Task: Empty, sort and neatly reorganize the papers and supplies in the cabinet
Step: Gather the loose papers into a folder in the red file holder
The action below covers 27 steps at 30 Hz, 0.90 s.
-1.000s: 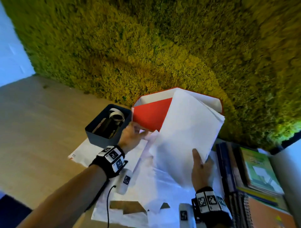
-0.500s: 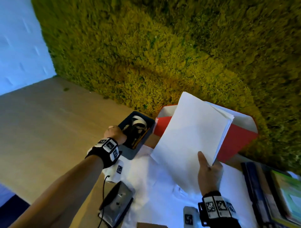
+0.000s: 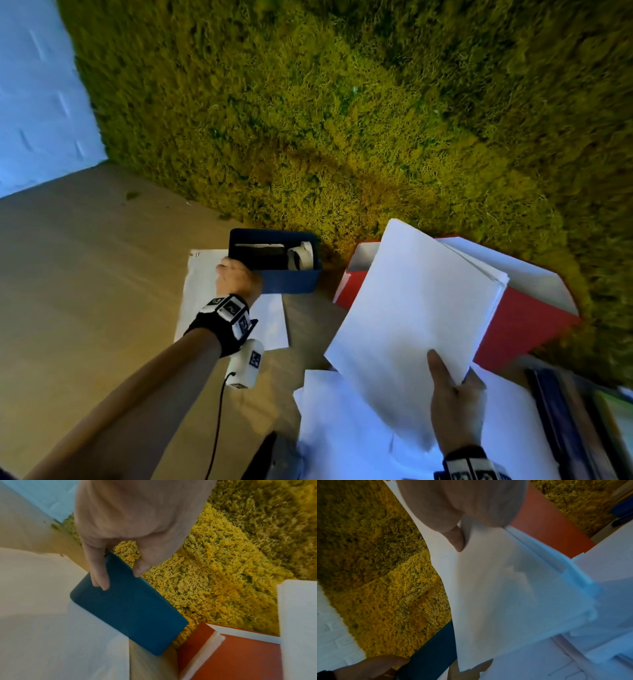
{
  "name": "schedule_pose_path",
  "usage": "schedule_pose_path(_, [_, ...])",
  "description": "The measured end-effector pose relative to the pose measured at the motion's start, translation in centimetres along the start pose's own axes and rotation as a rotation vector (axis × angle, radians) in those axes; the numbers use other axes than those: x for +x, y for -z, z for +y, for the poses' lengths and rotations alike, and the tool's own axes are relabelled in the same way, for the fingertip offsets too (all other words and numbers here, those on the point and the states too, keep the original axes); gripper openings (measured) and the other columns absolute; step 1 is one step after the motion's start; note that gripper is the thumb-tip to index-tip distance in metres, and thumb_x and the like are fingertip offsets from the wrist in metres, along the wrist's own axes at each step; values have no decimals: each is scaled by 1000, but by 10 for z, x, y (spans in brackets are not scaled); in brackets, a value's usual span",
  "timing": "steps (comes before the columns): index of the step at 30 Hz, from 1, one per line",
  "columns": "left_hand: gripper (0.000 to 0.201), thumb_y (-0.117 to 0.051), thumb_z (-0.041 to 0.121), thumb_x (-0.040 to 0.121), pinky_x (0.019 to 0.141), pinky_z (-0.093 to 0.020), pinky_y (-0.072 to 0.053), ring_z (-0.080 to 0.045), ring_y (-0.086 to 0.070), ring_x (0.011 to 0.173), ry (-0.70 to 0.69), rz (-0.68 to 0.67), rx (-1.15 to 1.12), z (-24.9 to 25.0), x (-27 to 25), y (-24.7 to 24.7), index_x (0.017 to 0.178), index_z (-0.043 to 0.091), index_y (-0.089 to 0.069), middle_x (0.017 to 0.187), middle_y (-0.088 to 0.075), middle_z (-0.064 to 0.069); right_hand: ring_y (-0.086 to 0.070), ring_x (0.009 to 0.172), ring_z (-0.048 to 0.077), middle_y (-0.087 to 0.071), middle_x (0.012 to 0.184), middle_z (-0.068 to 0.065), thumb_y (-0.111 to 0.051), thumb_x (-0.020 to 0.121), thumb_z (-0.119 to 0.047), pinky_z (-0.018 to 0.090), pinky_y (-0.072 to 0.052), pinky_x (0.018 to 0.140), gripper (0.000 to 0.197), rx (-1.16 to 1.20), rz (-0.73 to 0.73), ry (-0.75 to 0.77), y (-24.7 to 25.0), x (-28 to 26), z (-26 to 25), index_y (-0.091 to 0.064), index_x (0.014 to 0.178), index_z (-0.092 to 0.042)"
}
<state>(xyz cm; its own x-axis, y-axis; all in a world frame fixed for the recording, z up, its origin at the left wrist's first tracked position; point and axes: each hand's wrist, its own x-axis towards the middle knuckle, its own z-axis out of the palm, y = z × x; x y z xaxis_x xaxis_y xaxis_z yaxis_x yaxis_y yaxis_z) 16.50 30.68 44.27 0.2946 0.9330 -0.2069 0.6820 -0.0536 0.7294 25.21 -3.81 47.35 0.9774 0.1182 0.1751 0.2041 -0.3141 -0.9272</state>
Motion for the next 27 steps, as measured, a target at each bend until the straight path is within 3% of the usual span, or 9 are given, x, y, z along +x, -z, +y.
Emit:
schedule_pose_path(6, [57, -58, 45, 89, 93, -45, -52, -41, -61, 108, 100, -70, -73, -3, 59, 4, 121, -2, -56, 120, -62, -25, -62, 86, 22, -66, 85, 0, -67, 88, -18, 34, -47, 82, 7, -42, 18, -18, -1, 4, 4, -68, 93, -13])
schedule_pose_path(9, [41, -56, 28, 85, 83, -44, -58, -37, -68, 92, 133, -91, -139, -2, 74, 8, 110, -4, -60, 102, -69, -24, -63, 87, 24, -66, 85, 7, -68, 87, -15, 35, -47, 79, 17, -72, 46, -2, -1, 9, 5, -69, 96, -1])
schedule_pose_path(13, [21, -53, 7, 88, 58, -26, -57, -21, -72, 67, 125, -119, -234, 10, 70, 11, 88, -10, -66, 72, -70, -21, -59, 84, 21, -64, 85, 6, -67, 88, -14, 31, -42, 80, 16, -67, 44, -35, -4, 14, 1, -68, 96, 0])
schedule_pose_path(16, [21, -54, 8, 88, 73, -37, -60, -27, -74, 78, 82, -106, -298, 20, 74, -1, 87, -9, -66, 72, -71, -24, -60, 87, 20, -65, 88, 4, -67, 88, -13, 29, -41, 82, 14, -48, 33, -34, -8, 16, -4, -68, 97, -2])
schedule_pose_path(19, [21, -48, 1, 90, 70, -41, -62, -26, -73, 67, 18, -222, -425, 27, 75, -16, 97, -10, -65, 68, -71, -20, -59, 84, 19, -65, 87, 3, -67, 88, -12, 27, -40, 80, 4, -14, 21, -47, -11, 17, -13, -65, 90, -9])
schedule_pose_path(21, [23, -51, -3, 92, 66, -35, -62, -26, -73, 66, -39, -332, -527, 22, 72, -18, 112, -7, -61, 75, -70, -16, -59, 83, 18, -65, 86, 2, -67, 88, -12, 28, -40, 80, 3, -9, 9, -38, -13, 18, -16, -64, 88, -11])
schedule_pose_path(23, [36, -61, 12, 92, 76, -42, -61, -33, -71, 87, -34, -341, -556, 7, 78, -16, 125, -2, -54, 101, -65, -20, -61, 84, 18, -66, 84, -2, -66, 88, -12, 29, -41, 81, 1, -1, -15, -33, -16, 18, -16, -65, 89, -12])
schedule_pose_path(25, [58, -66, 32, 84, 90, -45, -56, -37, -64, 106, 8, -196, -344, -15, 94, -6, 131, 2, -50, 120, -61, -22, -62, 86, 17, -67, 84, -2, -66, 88, -11, 29, -43, 81, 2, -1, -28, -29, -19, 19, -14, -67, 90, -12])
schedule_pose_path(27, [55, -62, 29, 88, 97, -45, -48, -42, -56, 116, 58, -66, 18, -40, 107, 8, 132, -1, -47, 127, -57, -26, -63, 86, 17, -68, 86, -1, -67, 88, -12, 30, -44, 82, 5, 9, -31, -31, -22, 20, -12, -68, 92, -10])
